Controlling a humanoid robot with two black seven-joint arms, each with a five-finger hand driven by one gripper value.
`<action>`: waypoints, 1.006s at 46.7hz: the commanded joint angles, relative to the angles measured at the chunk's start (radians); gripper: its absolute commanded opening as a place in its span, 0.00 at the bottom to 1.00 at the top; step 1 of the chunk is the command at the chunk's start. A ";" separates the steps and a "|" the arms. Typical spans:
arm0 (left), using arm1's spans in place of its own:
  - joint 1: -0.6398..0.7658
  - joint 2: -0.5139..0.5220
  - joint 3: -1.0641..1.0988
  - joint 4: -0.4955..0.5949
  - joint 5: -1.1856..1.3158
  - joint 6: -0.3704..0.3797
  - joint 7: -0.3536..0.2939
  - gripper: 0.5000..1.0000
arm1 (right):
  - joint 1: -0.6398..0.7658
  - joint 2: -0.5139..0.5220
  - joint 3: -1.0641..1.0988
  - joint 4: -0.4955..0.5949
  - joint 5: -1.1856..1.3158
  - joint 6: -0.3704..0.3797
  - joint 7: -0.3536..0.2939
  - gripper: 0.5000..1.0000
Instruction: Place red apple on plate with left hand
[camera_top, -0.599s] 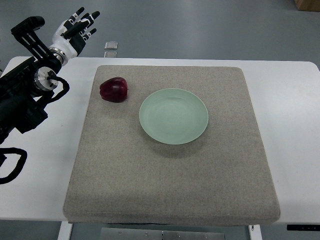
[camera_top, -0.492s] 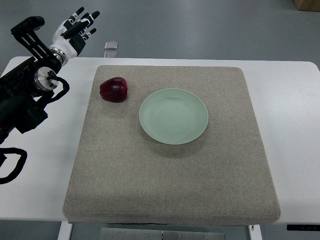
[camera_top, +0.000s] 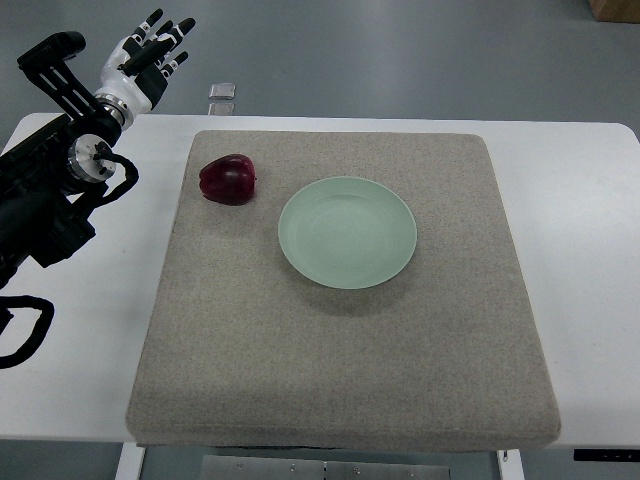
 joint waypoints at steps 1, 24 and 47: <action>0.000 0.000 0.001 0.000 0.000 0.008 0.002 0.98 | 0.000 0.000 0.001 0.000 0.000 0.000 0.000 0.93; -0.001 0.005 0.019 -0.003 0.015 0.008 0.014 0.98 | 0.000 0.000 0.001 0.000 0.000 0.000 0.000 0.93; -0.021 0.015 0.153 -0.018 0.023 0.006 0.015 0.98 | 0.000 0.000 -0.001 0.000 0.000 0.000 0.000 0.93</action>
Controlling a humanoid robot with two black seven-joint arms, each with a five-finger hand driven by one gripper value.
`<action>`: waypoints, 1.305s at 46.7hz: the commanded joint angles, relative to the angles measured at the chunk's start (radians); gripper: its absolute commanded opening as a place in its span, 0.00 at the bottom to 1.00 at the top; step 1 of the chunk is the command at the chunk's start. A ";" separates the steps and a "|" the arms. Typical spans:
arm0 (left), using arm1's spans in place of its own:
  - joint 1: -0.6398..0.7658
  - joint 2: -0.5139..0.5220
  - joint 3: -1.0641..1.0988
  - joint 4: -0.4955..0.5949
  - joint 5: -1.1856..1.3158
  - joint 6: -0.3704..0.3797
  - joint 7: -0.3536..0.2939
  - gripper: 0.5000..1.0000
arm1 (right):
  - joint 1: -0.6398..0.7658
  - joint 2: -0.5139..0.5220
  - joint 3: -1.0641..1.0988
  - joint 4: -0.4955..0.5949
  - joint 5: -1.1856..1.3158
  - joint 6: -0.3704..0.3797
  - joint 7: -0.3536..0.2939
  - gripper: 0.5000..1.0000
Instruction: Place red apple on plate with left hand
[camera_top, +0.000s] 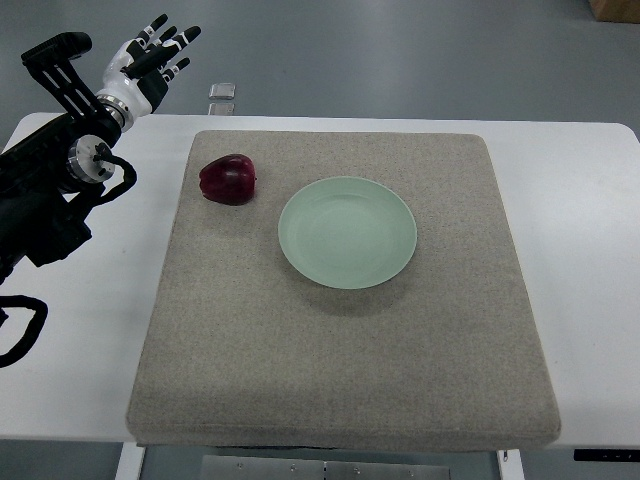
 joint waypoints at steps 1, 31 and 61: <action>-0.008 0.001 0.053 -0.001 0.000 0.000 0.000 0.98 | 0.000 0.000 -0.001 0.000 0.000 0.000 0.000 0.93; -0.080 0.035 0.268 -0.075 0.493 -0.005 -0.002 0.98 | 0.000 0.000 0.000 0.000 0.000 0.000 0.000 0.93; -0.178 0.232 0.523 -0.420 0.817 -0.023 -0.002 0.98 | 0.000 0.000 0.000 0.000 0.000 0.000 0.000 0.93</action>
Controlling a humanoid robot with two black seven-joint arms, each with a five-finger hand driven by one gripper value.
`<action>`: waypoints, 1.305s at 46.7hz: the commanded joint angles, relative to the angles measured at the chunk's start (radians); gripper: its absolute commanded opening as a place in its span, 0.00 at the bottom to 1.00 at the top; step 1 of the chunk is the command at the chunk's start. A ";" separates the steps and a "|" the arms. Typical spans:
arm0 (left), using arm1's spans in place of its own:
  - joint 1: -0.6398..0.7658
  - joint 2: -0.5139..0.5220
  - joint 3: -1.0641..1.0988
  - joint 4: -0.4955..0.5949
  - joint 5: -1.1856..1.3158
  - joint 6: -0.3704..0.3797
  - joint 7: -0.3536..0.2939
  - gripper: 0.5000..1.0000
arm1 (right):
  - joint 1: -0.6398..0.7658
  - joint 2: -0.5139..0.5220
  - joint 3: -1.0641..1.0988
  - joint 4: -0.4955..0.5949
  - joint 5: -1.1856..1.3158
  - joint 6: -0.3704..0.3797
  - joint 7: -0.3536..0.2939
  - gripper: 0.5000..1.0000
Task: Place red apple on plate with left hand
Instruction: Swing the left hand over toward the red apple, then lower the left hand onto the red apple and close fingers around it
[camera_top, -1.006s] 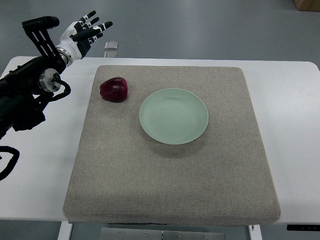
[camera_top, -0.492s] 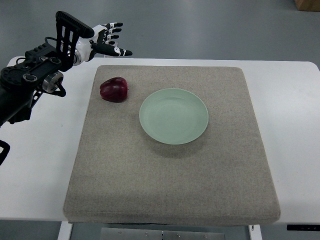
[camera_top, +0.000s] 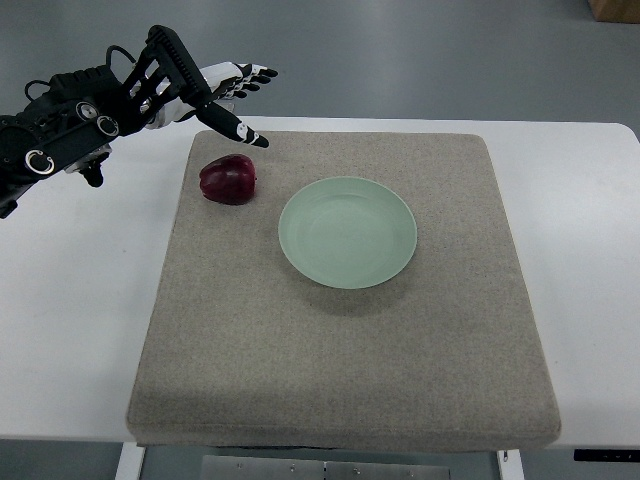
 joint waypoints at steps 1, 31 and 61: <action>-0.018 0.021 0.056 -0.034 0.022 0.001 0.000 0.97 | 0.000 0.000 -0.001 0.000 0.000 0.000 0.000 0.93; -0.026 0.073 0.070 -0.115 0.272 -0.048 -0.006 0.97 | 0.000 0.000 -0.001 0.000 0.000 0.000 0.000 0.93; -0.006 0.068 0.088 -0.082 0.328 -0.034 -0.015 0.98 | 0.000 0.000 0.001 0.000 0.000 0.000 0.000 0.93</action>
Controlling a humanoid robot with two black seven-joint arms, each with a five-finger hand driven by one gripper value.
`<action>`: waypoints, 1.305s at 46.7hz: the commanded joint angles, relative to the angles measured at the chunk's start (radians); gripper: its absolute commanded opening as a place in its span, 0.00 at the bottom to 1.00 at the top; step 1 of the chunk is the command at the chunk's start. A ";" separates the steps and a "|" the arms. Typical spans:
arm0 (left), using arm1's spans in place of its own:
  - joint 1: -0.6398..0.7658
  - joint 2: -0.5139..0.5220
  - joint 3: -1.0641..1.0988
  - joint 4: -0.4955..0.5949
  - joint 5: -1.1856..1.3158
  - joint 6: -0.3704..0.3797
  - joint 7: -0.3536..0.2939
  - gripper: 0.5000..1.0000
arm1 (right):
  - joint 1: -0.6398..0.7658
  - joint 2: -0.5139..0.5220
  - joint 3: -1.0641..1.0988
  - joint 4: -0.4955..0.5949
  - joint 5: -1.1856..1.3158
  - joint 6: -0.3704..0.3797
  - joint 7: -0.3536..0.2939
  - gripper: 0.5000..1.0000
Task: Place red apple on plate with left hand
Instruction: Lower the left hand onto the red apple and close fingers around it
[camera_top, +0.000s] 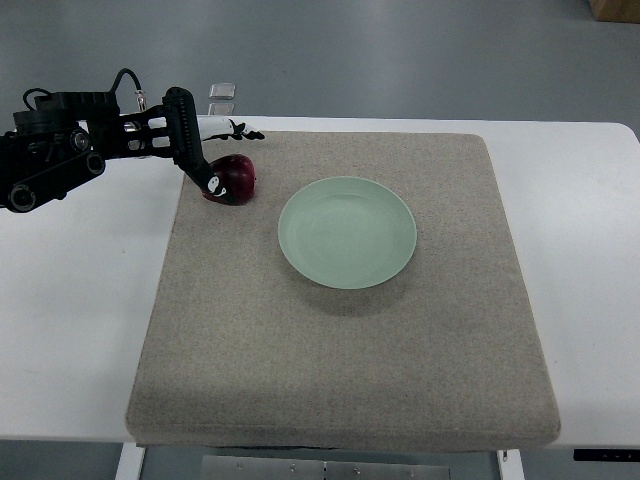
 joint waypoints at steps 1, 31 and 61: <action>-0.001 -0.001 -0.001 0.004 0.000 0.000 -0.005 0.98 | 0.000 0.000 -0.001 0.000 0.000 0.000 0.000 0.93; 0.012 -0.007 0.014 0.013 0.001 -0.002 -0.014 0.71 | 0.000 0.000 0.000 0.000 0.000 0.000 0.000 0.93; 0.017 -0.030 0.005 0.056 -0.003 0.004 -0.020 0.00 | 0.000 0.000 0.000 0.000 0.000 0.000 0.000 0.93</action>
